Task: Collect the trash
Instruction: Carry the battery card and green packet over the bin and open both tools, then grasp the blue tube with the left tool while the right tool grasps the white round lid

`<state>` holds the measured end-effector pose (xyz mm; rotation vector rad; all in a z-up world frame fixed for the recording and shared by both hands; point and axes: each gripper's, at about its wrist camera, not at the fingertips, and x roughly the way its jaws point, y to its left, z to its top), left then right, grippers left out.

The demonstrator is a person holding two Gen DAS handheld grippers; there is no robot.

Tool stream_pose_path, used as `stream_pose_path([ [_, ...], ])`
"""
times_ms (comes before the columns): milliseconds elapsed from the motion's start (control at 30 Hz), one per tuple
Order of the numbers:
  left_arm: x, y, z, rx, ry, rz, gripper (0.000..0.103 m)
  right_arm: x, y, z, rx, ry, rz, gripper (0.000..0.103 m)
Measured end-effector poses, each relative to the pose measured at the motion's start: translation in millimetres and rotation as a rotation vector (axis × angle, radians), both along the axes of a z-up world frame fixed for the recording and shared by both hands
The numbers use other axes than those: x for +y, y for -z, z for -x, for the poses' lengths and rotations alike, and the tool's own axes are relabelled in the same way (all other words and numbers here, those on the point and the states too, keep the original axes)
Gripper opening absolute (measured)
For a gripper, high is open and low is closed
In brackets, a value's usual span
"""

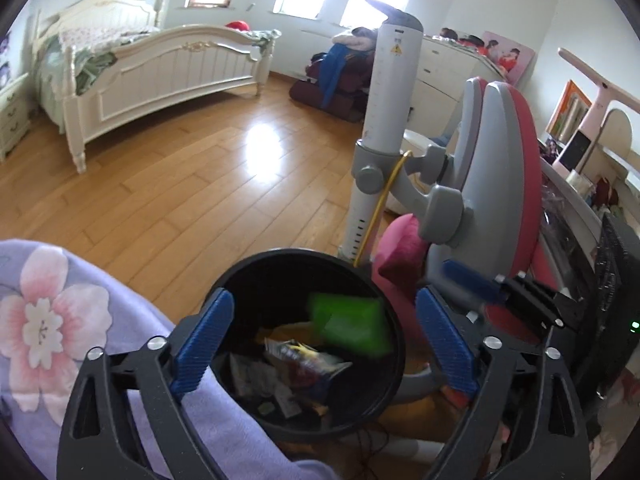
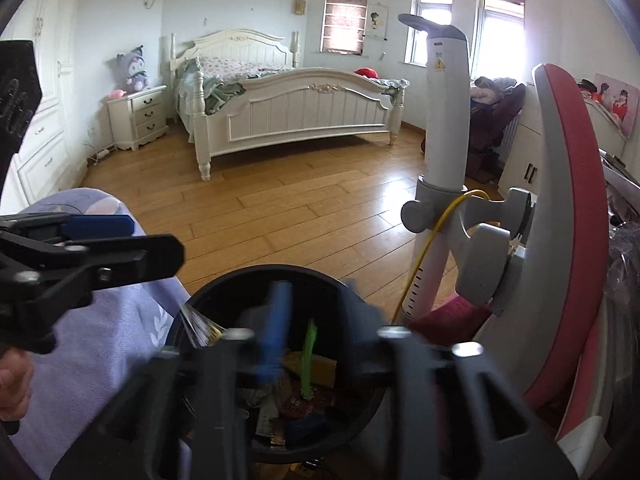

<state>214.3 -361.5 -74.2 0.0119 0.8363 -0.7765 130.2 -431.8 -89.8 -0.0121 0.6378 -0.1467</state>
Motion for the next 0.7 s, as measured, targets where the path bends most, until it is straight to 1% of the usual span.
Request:
stream_pose_path([
  [33, 1, -2, 2, -0.004, 0.008, -0.002, 0.093, -1, -1, 3, -0.017, -0.001, -0.011, 0.076],
  [67, 4, -6, 5, -0.019, 0.012, -0.014, 0.093, -1, -3, 6, -0.037, -0.010, -0.030, 0.075],
  [167, 18, -16, 13, -0.060, 0.003, -0.054, 0.095, 5, -6, 8, -0.036, -0.035, -0.070, 0.076],
  [233, 36, -23, 15, -0.062, -0.007, -0.066, 0.095, 15, -7, 7, -0.035, -0.073, -0.108, 0.076],
  [333, 80, -30, 15, -0.057, -0.063, -0.076, 0.095, 37, -11, 2, -0.020, -0.154, -0.159, 0.076],
  [433, 139, -29, 11, -0.044, -0.141, -0.115, 0.095, 66, -15, -7, 0.001, -0.246, -0.217, 0.076],
  [500, 182, -25, 5, -0.033, -0.200, -0.166, 0.095, 91, -19, -18, 0.022, -0.315, -0.250, 0.075],
  [567, 223, -16, -2, -0.017, -0.239, -0.221, 0.095, 110, -23, -27, 0.040, -0.369, -0.264, 0.075],
  [633, 253, -5, -6, -0.013, -0.253, -0.281, 0.095, 136, -28, -39, 0.059, -0.433, -0.282, 0.074],
  [667, 270, 4, -9, -0.019, -0.249, -0.333, 0.095, 148, -29, -43, 0.068, -0.461, -0.289, 0.074],
  [700, 279, 10, -11, -0.026, -0.244, -0.360, 0.095, 158, -30, -49, 0.079, -0.486, -0.294, 0.074],
])
